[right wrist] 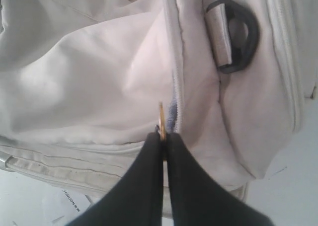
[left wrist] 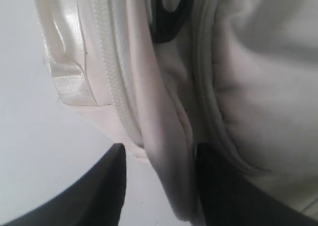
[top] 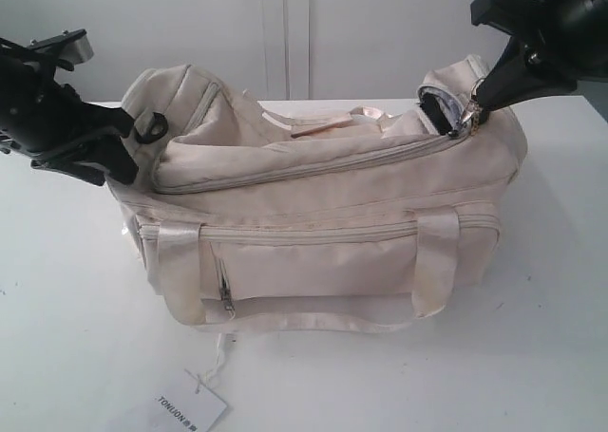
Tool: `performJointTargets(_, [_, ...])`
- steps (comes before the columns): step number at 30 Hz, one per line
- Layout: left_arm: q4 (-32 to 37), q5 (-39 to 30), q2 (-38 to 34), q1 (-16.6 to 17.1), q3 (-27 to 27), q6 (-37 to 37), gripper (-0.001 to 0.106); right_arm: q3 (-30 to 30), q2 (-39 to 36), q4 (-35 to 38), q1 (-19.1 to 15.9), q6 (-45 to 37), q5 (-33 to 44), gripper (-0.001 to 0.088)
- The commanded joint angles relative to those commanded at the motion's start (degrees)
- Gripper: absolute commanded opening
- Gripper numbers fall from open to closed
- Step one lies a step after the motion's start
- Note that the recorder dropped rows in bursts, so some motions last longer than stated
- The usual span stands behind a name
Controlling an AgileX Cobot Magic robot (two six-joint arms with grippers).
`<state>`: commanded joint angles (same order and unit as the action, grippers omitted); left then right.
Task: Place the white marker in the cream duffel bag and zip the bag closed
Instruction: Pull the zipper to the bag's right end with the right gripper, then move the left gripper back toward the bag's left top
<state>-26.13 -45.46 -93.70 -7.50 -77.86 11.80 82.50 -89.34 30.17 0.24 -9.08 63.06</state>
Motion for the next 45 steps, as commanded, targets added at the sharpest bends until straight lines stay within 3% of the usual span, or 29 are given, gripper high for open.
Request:
performJointTargets(11, [0.0,-1.98,7.93,0.0,-0.58,0.16,0.049,0.0,0.0,0.0,0.0,-0.14,0.0,0.0])
performJointTargets(13, [0.0,-3.33,8.71,0.0,-0.58,0.16,0.041,0.0,0.0,0.0,0.0,-0.14,0.0,0.0])
performJointTargets(19, [-3.34,-8.69,9.98,-0.11,-0.58,1.95,0.0,0.0,0.0,0.0,0.0,-0.26,0.0,0.0])
performJointTargets(25, [-8.68,-8.99,11.49,-0.09,0.2,5.13,0.0,0.0,0.0,0.0,0.0,-1.14,0.0,0.0])
performJointTargets(37, [-8.55,-8.65,16.76,-0.36,3.28,7.72,0.0,0.0,0.0,0.0,0.0,-1.14,0.11,0.0])
performJointTargets(45, [-6.75,-4.17,18.62,-6.03,5.8,8.22,0.0,0.0,0.0,0.0,0.0,-1.14,0.77,0.0])
